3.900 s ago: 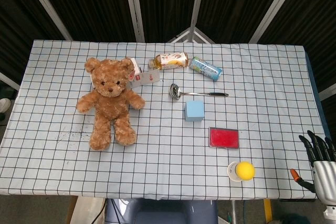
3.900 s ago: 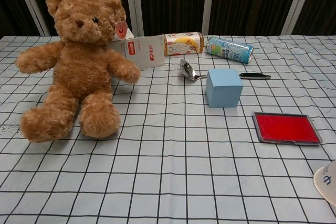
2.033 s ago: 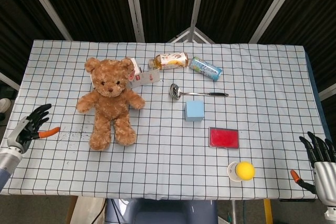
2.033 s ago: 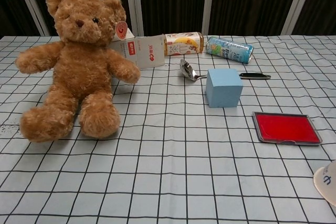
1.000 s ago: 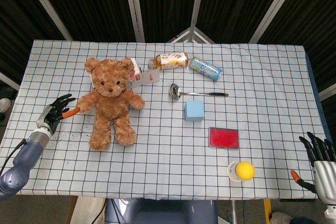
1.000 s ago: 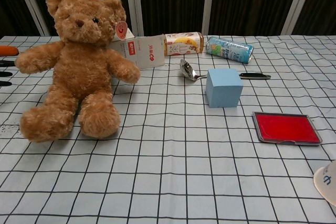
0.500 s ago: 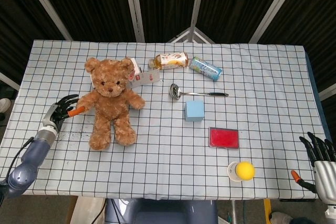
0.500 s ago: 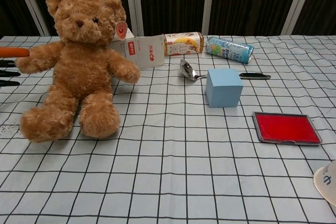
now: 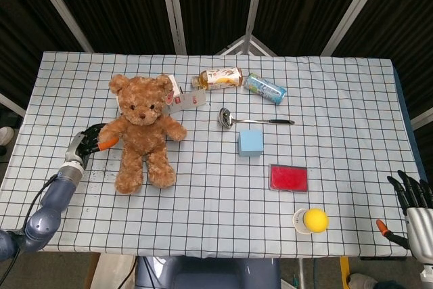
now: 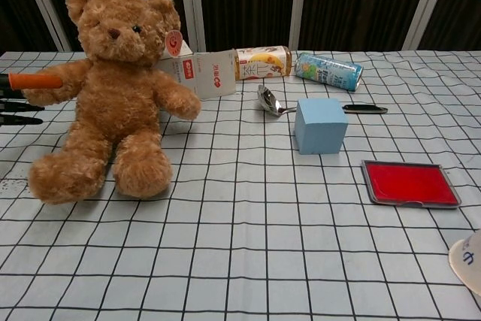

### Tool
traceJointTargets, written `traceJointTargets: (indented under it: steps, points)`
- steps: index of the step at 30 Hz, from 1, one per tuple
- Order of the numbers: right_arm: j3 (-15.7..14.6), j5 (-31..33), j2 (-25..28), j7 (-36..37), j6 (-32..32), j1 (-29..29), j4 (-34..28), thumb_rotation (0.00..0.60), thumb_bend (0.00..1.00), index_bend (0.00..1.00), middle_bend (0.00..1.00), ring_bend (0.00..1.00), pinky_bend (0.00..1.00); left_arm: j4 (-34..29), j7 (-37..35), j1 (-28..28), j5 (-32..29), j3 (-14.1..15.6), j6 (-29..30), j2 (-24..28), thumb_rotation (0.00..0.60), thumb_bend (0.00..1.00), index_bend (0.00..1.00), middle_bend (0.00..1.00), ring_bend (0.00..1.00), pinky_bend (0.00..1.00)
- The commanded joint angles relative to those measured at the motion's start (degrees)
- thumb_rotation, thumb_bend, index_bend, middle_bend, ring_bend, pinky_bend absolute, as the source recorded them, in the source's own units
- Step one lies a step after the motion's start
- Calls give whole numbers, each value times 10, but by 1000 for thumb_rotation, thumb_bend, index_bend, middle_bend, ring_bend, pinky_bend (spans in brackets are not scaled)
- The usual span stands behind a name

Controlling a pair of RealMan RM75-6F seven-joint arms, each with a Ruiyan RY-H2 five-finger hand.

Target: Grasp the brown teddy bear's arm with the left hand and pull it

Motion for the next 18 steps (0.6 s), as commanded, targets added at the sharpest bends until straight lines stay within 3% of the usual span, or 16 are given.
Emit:
traceJointTargets:
  steps: [1,11,18]
  points:
    - [0,0,1,2,0,0,0,600,218,117,61,77,0,3,16,-6,-17,-1,17,-9,600,348,372,382,51,2]
    - [-3,0,4,0,-4,0,-5,600,218,117,61,77,0,6,48,-7,-56,-11,42,-21,600,388,388,410,65,4]
    - [-3,0,5,0,-4,0,-6,600,217,116,61,77,0,8,67,-6,-72,-21,50,-27,600,486,441,467,111,23]
